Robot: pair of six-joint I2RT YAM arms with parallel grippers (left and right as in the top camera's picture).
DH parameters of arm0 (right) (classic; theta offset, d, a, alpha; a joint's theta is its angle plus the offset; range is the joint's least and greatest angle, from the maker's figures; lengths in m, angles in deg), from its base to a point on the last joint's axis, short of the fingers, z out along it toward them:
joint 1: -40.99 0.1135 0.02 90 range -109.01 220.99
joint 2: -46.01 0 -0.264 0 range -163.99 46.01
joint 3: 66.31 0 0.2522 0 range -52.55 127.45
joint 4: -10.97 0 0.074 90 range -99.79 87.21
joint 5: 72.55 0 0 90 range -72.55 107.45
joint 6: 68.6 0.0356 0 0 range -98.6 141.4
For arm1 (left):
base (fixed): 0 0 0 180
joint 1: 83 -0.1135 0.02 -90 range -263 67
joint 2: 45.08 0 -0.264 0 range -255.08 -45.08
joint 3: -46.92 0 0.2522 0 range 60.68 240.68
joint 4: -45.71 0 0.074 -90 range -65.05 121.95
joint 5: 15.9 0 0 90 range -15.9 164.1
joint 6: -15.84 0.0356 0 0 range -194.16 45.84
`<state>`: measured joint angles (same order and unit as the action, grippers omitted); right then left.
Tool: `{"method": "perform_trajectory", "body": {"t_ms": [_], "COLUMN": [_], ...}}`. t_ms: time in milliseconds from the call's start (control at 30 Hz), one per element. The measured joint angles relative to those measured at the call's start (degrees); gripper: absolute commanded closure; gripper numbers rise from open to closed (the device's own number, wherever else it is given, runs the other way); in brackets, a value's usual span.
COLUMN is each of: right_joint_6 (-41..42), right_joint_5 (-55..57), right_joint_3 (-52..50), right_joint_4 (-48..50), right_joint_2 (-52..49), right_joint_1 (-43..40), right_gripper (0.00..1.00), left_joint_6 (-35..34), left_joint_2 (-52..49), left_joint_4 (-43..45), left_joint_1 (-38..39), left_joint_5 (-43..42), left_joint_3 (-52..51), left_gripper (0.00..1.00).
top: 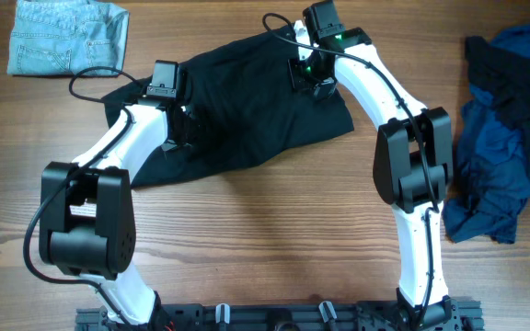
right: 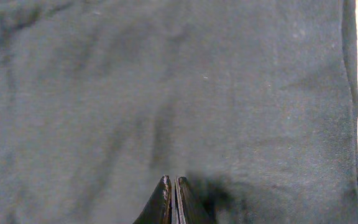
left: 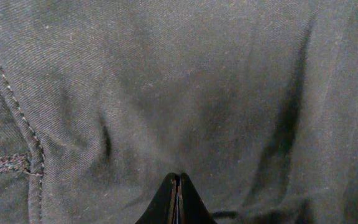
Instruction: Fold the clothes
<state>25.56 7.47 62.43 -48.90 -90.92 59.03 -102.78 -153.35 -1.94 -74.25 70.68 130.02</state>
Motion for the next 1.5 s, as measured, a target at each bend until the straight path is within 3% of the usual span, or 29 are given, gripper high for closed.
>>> {"method": "perform_trajectory", "body": {"t_ms": [333, 900, 1333, 1500], "right_joint_6": [0.0, 2.5, 17.0, 22.4], "right_joint_5": [0.1, 4.1, 9.0, 11.5], "right_joint_3": [0.0, 0.8, 1.2, 1.1], "right_joint_4": [-1.5, -12.3, -27.1, -27.8], "right_joint_2": [-2.7, -2.6, -2.4, -2.4], "right_joint_1": [-0.3, -0.1, 0.5, 0.7], "right_gripper": [0.96, 0.96, 0.96, 0.96], "left_joint_6": [0.0, 2.8, 13.5, 15.0], "left_joint_2": [-0.3, -4.4, -5.9, -5.9], "left_joint_4": [0.5, 4.5, 12.4, 12.7], "left_joint_1": [0.0, -1.0, -4.0, -3.9], "left_joint_5": [0.2, -0.3, -1.1, -1.4], "left_joint_3": [0.0, 0.4, 0.5, 0.7], "left_gripper": [0.96, 0.96, 0.91, 0.88]}}
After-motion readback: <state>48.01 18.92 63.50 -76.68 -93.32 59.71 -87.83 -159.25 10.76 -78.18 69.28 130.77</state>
